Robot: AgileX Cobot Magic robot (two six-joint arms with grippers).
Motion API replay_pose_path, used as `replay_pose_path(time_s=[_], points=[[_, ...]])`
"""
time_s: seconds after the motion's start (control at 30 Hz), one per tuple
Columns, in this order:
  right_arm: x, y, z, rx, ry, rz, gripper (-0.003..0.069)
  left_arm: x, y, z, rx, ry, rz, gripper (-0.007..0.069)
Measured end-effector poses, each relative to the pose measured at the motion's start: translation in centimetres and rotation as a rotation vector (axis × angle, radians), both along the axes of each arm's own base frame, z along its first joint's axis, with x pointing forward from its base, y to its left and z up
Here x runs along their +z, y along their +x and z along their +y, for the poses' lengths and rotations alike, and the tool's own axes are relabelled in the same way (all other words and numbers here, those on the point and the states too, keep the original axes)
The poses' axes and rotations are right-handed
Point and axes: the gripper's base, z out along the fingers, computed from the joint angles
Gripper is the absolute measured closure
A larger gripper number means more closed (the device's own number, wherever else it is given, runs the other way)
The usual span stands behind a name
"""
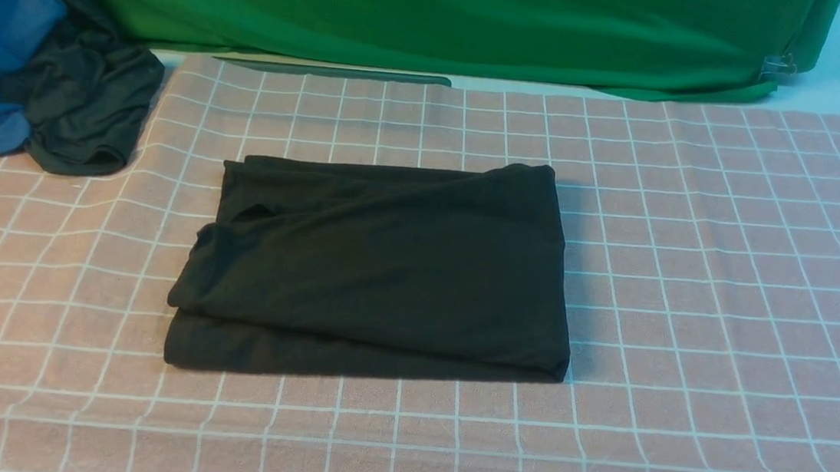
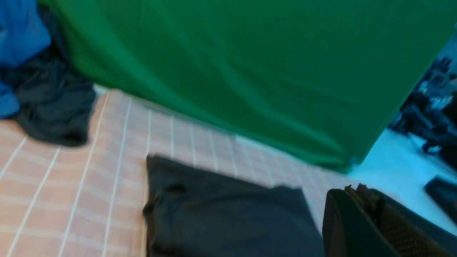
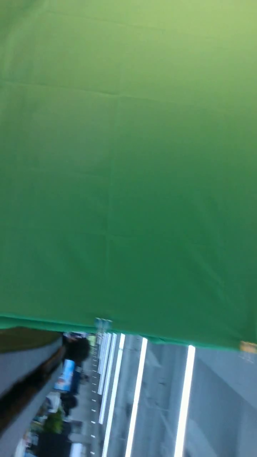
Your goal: Fold a long-sleeved shirt over a pink coffee tablecloth.
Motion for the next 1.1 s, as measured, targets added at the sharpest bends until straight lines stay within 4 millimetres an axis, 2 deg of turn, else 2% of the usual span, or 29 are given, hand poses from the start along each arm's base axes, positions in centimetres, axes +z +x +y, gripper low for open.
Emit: replay_pose_path(time_s=[0.17,0.3,1.1], points=[[0.2,-0.4,-0.1,-0.003,0.008,-0.03,0.0555,-0.4,0.8,-0.1,0.0,-0.011,-0.06,0.0611],[0.1,-0.3,-0.1,-0.001,0.005,-0.018,0.0514,-0.8,0.9,-0.2,0.0,-0.008,-0.044,0.0611],[0.1,-0.3,-0.1,0.0,0.005,-0.015,0.0462,-1.2,1.2,-0.1,0.009,0.062,-0.051,0.0611]])
